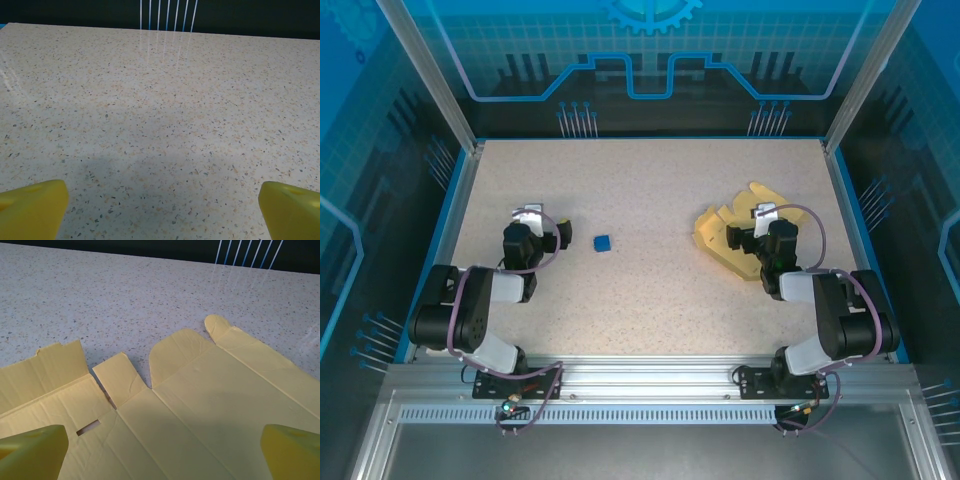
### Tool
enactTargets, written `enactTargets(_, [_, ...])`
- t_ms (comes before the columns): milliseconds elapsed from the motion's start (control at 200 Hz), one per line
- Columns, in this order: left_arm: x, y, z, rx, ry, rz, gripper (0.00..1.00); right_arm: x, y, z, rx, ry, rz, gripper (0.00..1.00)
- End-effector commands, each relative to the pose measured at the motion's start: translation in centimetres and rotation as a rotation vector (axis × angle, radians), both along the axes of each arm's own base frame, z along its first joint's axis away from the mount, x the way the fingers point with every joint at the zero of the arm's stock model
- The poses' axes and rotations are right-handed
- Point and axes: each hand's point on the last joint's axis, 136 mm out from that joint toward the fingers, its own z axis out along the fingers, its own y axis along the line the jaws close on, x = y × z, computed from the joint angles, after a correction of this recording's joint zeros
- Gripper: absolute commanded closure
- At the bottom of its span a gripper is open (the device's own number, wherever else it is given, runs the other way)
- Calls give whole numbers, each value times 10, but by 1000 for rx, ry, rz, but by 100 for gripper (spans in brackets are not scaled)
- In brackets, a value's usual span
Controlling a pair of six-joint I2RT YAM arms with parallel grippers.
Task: Fold the paper box
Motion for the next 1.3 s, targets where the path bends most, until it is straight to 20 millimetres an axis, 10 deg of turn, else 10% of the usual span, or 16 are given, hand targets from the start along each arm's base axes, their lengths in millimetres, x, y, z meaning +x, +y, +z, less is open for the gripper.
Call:
enactTargets(0, [1, 0, 1, 11, -7, 0, 1, 5, 3, 4, 6, -9, 23, 0])
enactTargets(315, [0, 5, 3, 11, -13, 31, 1, 7, 3, 8, 0, 1, 14, 0])
enactTargets(635, [-22, 13, 78, -151, -6, 139, 1, -16, -43, 63, 83, 10, -295, 0])
enactTargets(830, [-24, -80, 106, -390, 16, -189, 2, -32, -8, 68, 167, 114, -190, 5])
enactTargets(1056, [-34, -228, 90, -402, 206, -506, 12, -35, 57, 44, 110, 315, 6, 8])
enactTargets(1291, [-46, -338, 47, -405, 393, -674, 23, -43, 44, 40, 84, 342, -58, 7])
